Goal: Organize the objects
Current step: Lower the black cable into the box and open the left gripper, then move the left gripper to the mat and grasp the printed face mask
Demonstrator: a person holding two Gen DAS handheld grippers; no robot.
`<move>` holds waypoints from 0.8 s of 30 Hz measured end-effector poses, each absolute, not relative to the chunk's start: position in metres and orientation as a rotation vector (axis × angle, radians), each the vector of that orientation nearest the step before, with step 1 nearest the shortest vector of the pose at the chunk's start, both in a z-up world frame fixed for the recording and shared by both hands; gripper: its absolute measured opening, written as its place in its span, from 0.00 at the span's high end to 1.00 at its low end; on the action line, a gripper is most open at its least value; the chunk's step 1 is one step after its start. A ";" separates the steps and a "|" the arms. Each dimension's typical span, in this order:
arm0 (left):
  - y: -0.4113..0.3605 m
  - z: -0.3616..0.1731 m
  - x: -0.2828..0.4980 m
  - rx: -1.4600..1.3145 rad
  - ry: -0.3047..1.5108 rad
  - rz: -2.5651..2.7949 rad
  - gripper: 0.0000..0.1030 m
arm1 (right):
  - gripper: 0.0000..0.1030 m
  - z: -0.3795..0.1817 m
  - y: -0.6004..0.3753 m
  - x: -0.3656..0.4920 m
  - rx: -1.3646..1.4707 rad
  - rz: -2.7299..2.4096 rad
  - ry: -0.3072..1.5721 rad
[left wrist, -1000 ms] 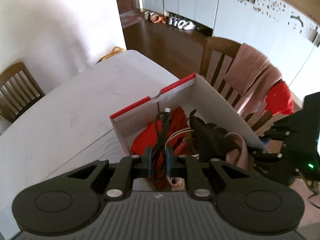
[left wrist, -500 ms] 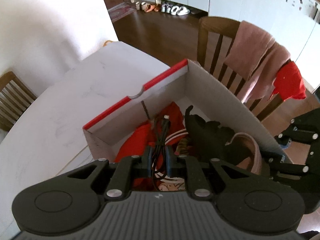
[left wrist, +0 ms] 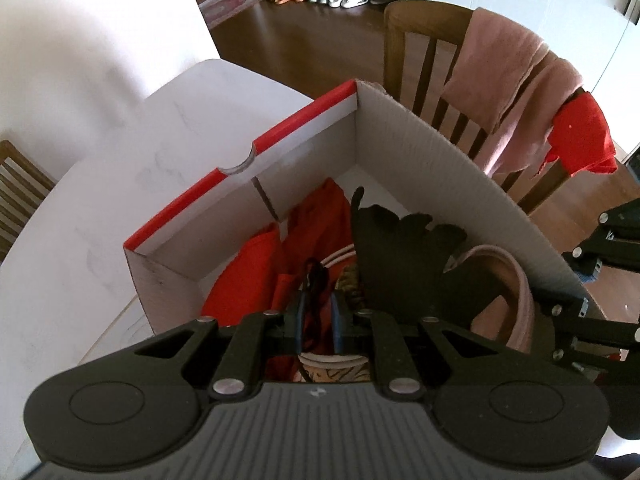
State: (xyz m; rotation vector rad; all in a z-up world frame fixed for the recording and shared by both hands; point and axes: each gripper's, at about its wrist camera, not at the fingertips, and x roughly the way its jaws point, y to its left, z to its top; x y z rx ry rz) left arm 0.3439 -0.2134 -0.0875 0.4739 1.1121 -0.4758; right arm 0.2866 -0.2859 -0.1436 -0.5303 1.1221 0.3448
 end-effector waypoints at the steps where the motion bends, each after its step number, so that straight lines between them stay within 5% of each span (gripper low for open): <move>1: -0.213 -0.088 0.344 0.470 1.111 -0.474 0.88 | 0.90 -0.144 -0.286 0.287 -0.531 0.345 1.122; 10: -0.205 -0.078 0.335 0.453 1.082 -0.488 0.87 | 0.90 -0.145 -0.285 0.286 -0.531 0.346 1.123; 13: -0.200 -0.069 0.327 0.449 1.068 -0.504 0.76 | 0.90 -0.145 -0.285 0.286 -0.530 0.346 1.123; 17: -0.186 -0.052 0.315 0.426 1.016 -0.504 0.45 | 0.90 -0.146 -0.284 0.287 -0.533 0.345 1.123; 24: -0.149 -0.020 0.296 0.362 0.959 -0.497 0.44 | 0.89 -0.146 -0.285 0.286 -0.533 0.346 1.123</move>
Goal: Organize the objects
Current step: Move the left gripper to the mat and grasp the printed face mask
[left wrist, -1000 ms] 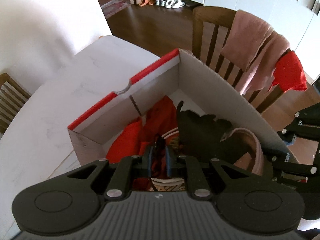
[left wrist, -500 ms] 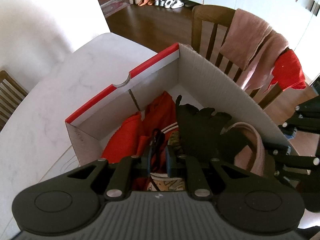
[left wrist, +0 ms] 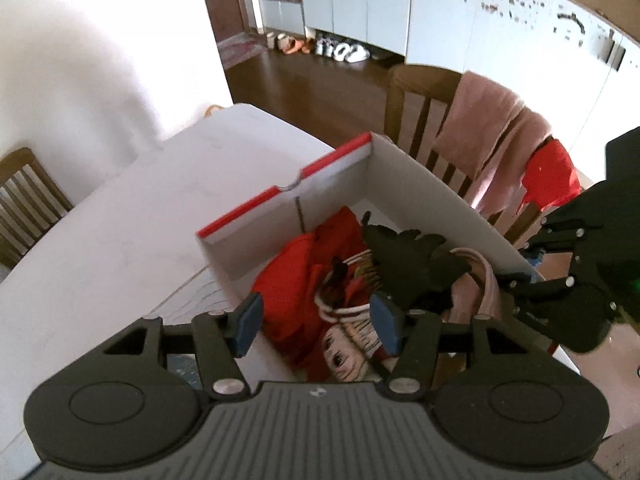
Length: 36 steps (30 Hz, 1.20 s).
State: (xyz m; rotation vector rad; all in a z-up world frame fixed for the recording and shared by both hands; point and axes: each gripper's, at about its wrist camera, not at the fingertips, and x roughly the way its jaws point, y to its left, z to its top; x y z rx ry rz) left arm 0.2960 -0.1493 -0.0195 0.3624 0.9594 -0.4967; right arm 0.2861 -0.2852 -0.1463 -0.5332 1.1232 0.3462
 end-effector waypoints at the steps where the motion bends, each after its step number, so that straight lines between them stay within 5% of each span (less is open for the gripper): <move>1: -0.141 -0.015 0.294 0.353 0.952 -0.487 0.44 | 0.89 -0.147 -0.285 0.286 -0.533 0.346 1.123; 10: -0.061 0.000 0.288 0.303 0.942 -0.332 0.44 | 0.89 -0.147 -0.285 0.285 -0.537 0.347 1.122; 16: -0.008 -0.009 0.286 0.264 0.966 -0.213 0.31 | 0.89 -0.146 -0.286 0.284 -0.540 0.346 1.125; 36: 0.055 -0.128 0.282 0.280 1.188 -0.113 0.26 | 0.87 -0.146 -0.286 0.285 -0.582 0.354 1.127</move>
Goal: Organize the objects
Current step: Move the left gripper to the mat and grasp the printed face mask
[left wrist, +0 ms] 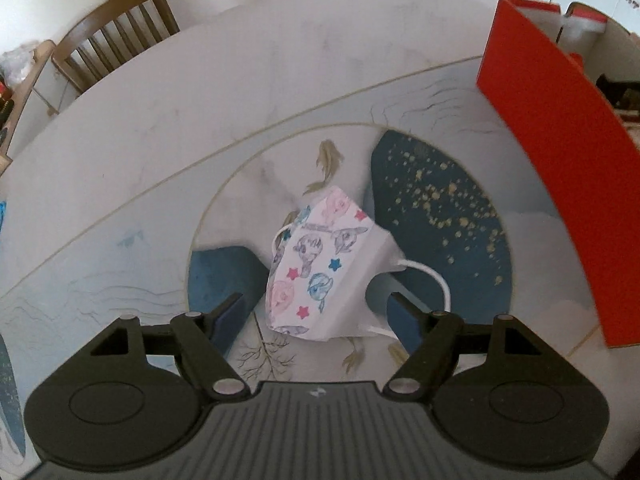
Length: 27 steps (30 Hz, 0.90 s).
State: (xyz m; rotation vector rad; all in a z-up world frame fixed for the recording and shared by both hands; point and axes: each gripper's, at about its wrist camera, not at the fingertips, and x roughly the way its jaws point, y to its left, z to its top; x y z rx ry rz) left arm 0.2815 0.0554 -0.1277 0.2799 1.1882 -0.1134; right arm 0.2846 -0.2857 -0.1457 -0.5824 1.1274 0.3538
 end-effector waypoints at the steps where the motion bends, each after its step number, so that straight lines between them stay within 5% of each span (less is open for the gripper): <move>1: 0.056 -0.130 0.282 0.276 1.191 -0.118 0.26 | 0.87 -0.146 -0.286 0.285 -0.584 0.353 1.127; 7: 0.058 -0.139 0.286 0.250 1.198 -0.130 0.27 | 0.87 -0.146 -0.286 0.284 -0.585 0.352 1.128; 13: 0.052 -0.144 0.287 0.259 1.187 -0.144 0.45 | 0.87 -0.146 -0.286 0.284 -0.584 0.352 1.129; 15: 0.051 -0.144 0.288 0.252 1.189 -0.152 0.61 | 0.87 -0.146 -0.286 0.284 -0.584 0.352 1.129; 22: 0.047 -0.150 0.290 0.267 1.215 -0.160 0.72 | 0.87 -0.146 -0.286 0.284 -0.591 0.353 1.129; 27: 0.046 -0.151 0.292 0.268 1.229 -0.143 0.90 | 0.87 -0.146 -0.285 0.284 -0.592 0.353 1.129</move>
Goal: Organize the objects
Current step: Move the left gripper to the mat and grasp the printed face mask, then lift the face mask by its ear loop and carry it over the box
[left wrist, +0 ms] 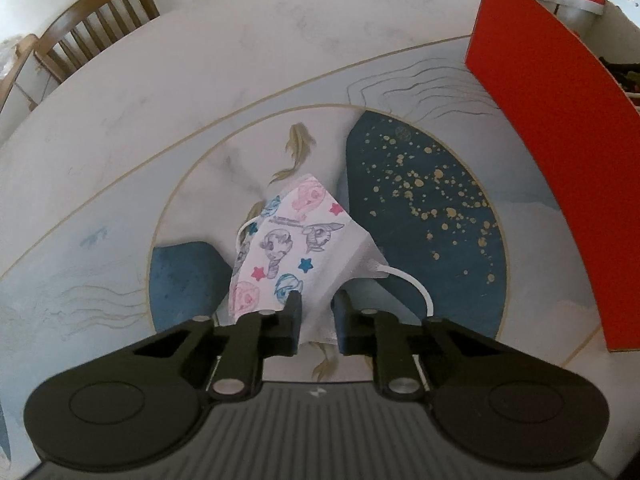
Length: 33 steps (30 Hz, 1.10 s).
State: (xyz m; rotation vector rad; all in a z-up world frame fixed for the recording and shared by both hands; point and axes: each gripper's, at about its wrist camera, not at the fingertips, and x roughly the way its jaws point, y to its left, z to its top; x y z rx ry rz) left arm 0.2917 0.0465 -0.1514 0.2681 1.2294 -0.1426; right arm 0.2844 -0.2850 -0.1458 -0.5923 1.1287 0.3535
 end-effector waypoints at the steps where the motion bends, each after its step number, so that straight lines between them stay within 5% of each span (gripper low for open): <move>1: 0.047 -0.151 0.291 0.268 1.226 -0.140 0.92 | 0.87 -0.146 -0.285 0.284 -0.592 0.353 1.129; 6: 0.048 -0.141 0.289 0.241 1.213 -0.133 1.00 | 0.87 -0.146 -0.285 0.284 -0.593 0.354 1.129; 33: -0.044 -0.002 0.255 0.251 1.060 -0.393 1.00 | 0.88 -0.146 -0.282 0.286 -0.601 0.357 1.126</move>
